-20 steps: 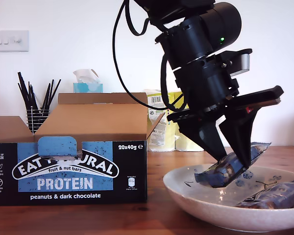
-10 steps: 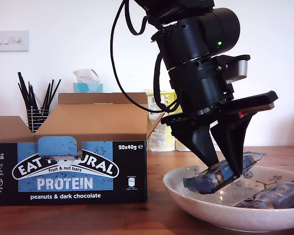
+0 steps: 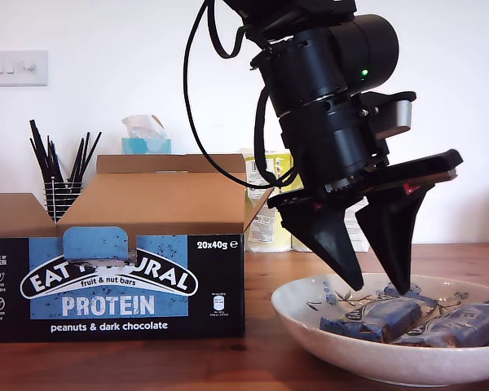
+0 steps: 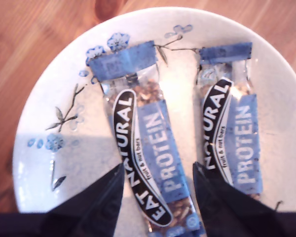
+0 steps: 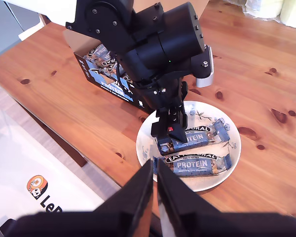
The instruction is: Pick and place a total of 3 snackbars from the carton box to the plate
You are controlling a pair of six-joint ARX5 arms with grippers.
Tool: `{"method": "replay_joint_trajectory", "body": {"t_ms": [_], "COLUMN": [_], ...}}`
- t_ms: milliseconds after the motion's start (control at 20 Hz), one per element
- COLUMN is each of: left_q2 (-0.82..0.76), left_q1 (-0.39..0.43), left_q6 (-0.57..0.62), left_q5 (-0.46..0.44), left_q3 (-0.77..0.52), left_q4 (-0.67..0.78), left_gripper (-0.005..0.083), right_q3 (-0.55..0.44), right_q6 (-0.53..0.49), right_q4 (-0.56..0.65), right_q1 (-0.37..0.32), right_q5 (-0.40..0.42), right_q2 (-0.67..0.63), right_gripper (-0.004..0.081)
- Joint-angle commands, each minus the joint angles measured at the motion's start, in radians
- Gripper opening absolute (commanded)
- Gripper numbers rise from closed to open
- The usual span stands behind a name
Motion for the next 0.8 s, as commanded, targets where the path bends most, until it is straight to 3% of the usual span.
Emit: {"method": "replay_joint_trajectory", "body": {"t_ms": [0, 150, 200, 400, 750], "left_q2": [0.01, -0.029, -0.05, -0.158, -0.275], "left_q1": [-0.003, 0.001, 0.0, 0.0, 0.096], "left_q6": [0.003, 0.005, 0.005, 0.024, 0.068], "left_q5": [0.039, 0.117, 0.132, 0.129, 0.097], "left_q3": [0.011, 0.068, 0.081, 0.087, 0.066], "left_q4": [0.0, 0.01, 0.03, 0.136, 0.103], "left_gripper": [0.0256, 0.0, -0.0024, -0.0024, -0.0024], "right_q3": [-0.007, -0.007, -0.007, -0.007, -0.007], "right_q6": [0.0, -0.001, -0.002, -0.001, -0.002], "right_q4": [0.011, 0.017, 0.017, 0.069, 0.166], "right_q1": [0.003, 0.003, 0.003, 0.003, 0.003], "right_q5": [0.006, 0.053, 0.06, 0.08, 0.136], "right_q2": [-0.008, -0.008, -0.008, -0.008, -0.008], "right_gripper": [-0.0013, -0.0013, -0.0013, -0.0013, -0.0013]}}
